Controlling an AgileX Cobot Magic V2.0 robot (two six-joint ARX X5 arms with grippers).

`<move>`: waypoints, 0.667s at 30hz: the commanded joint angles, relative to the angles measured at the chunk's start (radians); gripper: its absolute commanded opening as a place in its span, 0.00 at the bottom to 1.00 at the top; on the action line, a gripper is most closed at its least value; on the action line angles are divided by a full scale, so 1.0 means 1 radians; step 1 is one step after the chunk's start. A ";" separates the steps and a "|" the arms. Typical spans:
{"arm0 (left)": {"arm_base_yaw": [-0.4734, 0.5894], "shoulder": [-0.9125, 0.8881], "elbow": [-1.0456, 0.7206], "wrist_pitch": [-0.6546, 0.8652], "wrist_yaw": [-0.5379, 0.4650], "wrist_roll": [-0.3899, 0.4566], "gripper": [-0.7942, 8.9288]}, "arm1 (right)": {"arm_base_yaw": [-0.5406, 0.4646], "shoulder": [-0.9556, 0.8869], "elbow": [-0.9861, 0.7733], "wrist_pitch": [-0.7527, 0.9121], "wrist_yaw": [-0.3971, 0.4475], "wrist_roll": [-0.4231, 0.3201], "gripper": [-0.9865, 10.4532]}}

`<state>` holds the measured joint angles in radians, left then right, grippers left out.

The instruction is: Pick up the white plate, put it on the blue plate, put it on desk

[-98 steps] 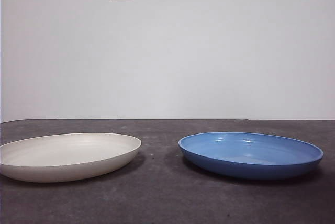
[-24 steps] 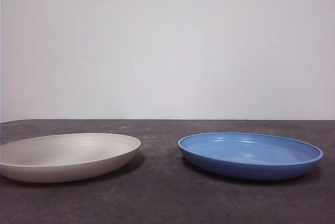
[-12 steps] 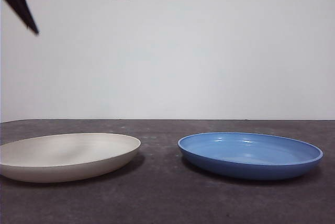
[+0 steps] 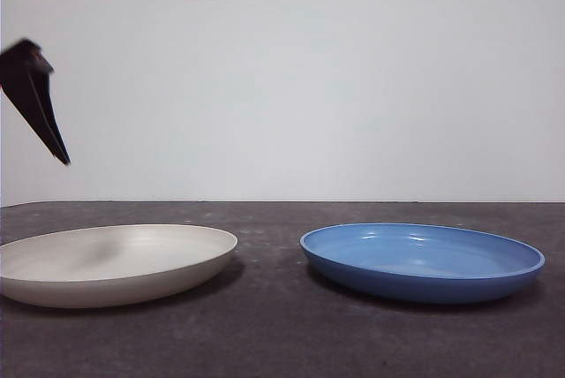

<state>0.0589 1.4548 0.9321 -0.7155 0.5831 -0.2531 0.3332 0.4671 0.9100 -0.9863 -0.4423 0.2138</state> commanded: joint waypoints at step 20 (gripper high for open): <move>-0.002 0.177 0.016 0.111 0.016 0.008 0.71 | 0.005 0.006 0.015 0.006 -0.002 0.007 0.63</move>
<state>0.0582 1.6058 0.9321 -0.6075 0.5934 -0.2523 0.3332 0.4671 0.9100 -0.9863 -0.4423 0.2138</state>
